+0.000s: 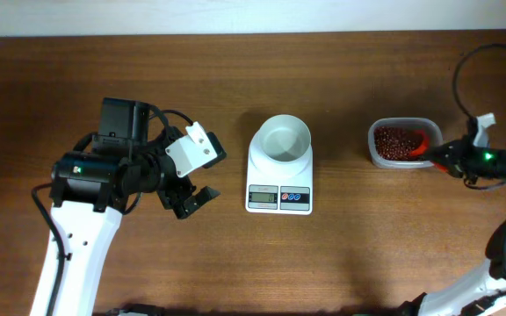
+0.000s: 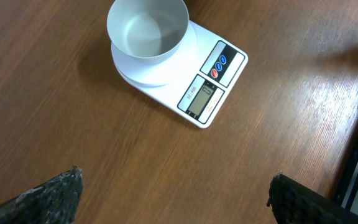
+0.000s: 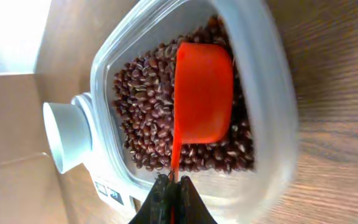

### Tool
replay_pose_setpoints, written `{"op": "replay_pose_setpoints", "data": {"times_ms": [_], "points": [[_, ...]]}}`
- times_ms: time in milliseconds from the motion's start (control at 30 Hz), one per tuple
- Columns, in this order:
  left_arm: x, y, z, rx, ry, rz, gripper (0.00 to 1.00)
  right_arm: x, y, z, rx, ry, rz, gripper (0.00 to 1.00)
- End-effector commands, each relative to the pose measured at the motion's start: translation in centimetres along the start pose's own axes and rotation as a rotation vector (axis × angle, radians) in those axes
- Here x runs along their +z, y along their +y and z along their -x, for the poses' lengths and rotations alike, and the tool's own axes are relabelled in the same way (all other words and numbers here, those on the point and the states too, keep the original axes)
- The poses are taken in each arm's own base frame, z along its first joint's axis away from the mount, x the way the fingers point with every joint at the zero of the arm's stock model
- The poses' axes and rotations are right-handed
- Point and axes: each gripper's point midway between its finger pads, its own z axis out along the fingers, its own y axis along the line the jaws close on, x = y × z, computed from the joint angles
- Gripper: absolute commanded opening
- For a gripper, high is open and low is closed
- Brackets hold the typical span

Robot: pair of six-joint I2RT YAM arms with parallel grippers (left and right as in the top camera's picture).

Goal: Scoop and weigh 50g on scale
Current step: 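Dip the scoop into the red beans and lift it out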

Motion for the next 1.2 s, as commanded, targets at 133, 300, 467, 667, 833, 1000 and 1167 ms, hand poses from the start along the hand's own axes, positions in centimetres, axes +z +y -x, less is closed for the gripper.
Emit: {"op": "replay_pose_setpoints", "data": {"times_ms": [133, 300, 467, 667, 833, 1000, 1167], "points": [[-0.1, -0.1, 0.2, -0.003, -0.006, 0.001, 0.99, -1.7, 1.8, 0.1, -0.023, -0.048, 0.183, 0.04], [-0.1, -0.1, 0.2, -0.003, -0.006, 0.001, 0.99, -2.9, 1.4, 0.1, 0.003, -0.076, 0.209, 0.04], [-0.1, -0.1, 0.2, -0.003, -0.006, 0.001, 0.99, -3.2, 2.2, -0.1, 0.002, -0.08, 0.258, 0.04], [-0.1, -0.1, 0.2, -0.003, -0.005, 0.001, 0.99, -3.3, 3.3, -0.5, 0.023, -0.071, 0.312, 0.04], [-0.2, -0.1, 0.2, -0.003, -0.006, 0.001, 0.99, -2.5, 5.4, -0.9, -0.003, -0.049, 0.379, 0.04], [-0.1, -0.1, 0.2, -0.003, -0.006, 0.001, 0.99, -0.2, 8.7, -1.9, -0.053, 0.027, 0.443, 0.04], [-0.1, -0.1, 0.2, -0.003, -0.006, 0.001, 0.99, 2.7, 12.8, -4.0, -0.119, 0.131, 0.522, 0.04]]}}
